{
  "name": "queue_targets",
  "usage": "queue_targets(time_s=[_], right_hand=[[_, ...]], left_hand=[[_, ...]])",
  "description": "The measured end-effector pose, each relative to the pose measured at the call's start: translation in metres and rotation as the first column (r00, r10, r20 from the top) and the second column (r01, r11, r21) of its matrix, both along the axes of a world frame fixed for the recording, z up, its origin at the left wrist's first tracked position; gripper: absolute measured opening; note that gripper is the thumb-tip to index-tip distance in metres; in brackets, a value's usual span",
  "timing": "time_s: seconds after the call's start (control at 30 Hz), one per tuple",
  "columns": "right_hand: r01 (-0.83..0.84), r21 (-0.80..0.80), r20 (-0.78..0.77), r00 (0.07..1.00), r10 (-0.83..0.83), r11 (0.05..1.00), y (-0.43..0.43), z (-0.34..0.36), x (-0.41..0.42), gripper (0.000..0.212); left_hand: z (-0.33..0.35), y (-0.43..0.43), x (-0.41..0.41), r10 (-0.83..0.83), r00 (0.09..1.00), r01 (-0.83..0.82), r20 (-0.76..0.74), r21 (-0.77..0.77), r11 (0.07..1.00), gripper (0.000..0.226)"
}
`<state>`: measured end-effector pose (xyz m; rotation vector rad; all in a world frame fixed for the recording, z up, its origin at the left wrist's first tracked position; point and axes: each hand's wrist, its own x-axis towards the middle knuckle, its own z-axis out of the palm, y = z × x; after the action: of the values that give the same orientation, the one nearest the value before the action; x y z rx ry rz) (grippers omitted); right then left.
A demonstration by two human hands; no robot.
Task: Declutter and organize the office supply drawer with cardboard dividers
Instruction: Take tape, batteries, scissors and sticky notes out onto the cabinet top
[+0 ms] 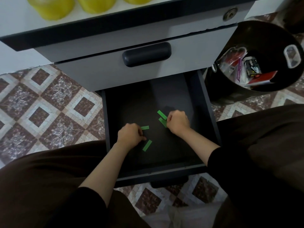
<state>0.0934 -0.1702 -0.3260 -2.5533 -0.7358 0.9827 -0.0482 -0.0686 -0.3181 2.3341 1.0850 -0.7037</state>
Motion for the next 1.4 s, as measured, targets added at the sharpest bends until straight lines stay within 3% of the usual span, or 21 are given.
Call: queue_targets(time_s=[0.07, 0.17, 0.3, 0.53, 0.67, 0.8, 1.03, 1.13, 1.23, 1.4], right_hand=[[0.000, 0.068, 0.002, 1.000, 0.000, 0.998, 0.006, -0.003, 0.003, 0.011], [-0.027, 0.102, 0.009, 1.000, 0.027, 0.994, 0.009, -0.009, 0.000, 0.009], [-0.015, 0.023, 0.044, 0.999, 0.014, 1.000, 0.007, -0.014, -0.005, 0.015], [-0.120, -0.118, 0.067, 0.989, 0.129, 0.986, 0.013, -0.005, -0.012, 0.022], [-0.190, -0.139, 0.065, 0.977, 0.201, 0.972, 0.011, -0.002, -0.016, 0.026], [-0.248, -0.132, 0.079, 0.962, 0.260, 0.960, 0.008, -0.002, -0.021, 0.020], [-0.040, 0.042, 0.032, 0.999, 0.039, 0.998, 0.007, -0.013, -0.003, 0.016], [0.014, 0.100, 0.011, 1.000, -0.015, 0.995, 0.010, -0.017, 0.006, 0.011], [0.024, 0.110, 0.029, 0.999, -0.027, 0.994, 0.016, -0.019, 0.009, 0.010], [-0.026, 0.021, 0.138, 0.990, 0.023, 0.999, 0.021, -0.018, 0.002, 0.033]], left_hand=[[0.003, -0.010, -0.001, -0.075, 0.991, 0.076, -0.108, 0.011, 0.997, 0.030], [-0.003, -0.029, -0.005, -0.147, 0.981, 0.160, -0.126, 0.097, 0.982, 0.025], [-0.012, -0.041, -0.004, -0.161, 0.985, 0.168, -0.060, 0.139, 0.976, 0.017], [-0.014, -0.034, 0.000, -0.157, 0.987, 0.158, -0.040, 0.028, 0.987, 0.015], [-0.006, -0.012, 0.006, -0.004, 1.000, 0.007, 0.031, -0.089, 0.996, 0.011], [-0.001, 0.014, 0.008, 0.153, 0.977, -0.143, 0.146, -0.077, 0.987, 0.014], [-0.011, 0.015, 0.015, 0.103, 0.981, -0.100, 0.163, -0.026, 0.995, 0.009], [-0.015, 0.008, 0.012, -0.016, 0.989, 0.005, 0.149, 0.076, 0.997, 0.014], [-0.020, 0.000, 0.006, -0.030, 0.980, 0.002, 0.196, 0.138, 0.990, 0.025], [-0.020, -0.010, 0.007, 0.039, 0.978, -0.078, 0.206, 0.183, 0.980, 0.038]])
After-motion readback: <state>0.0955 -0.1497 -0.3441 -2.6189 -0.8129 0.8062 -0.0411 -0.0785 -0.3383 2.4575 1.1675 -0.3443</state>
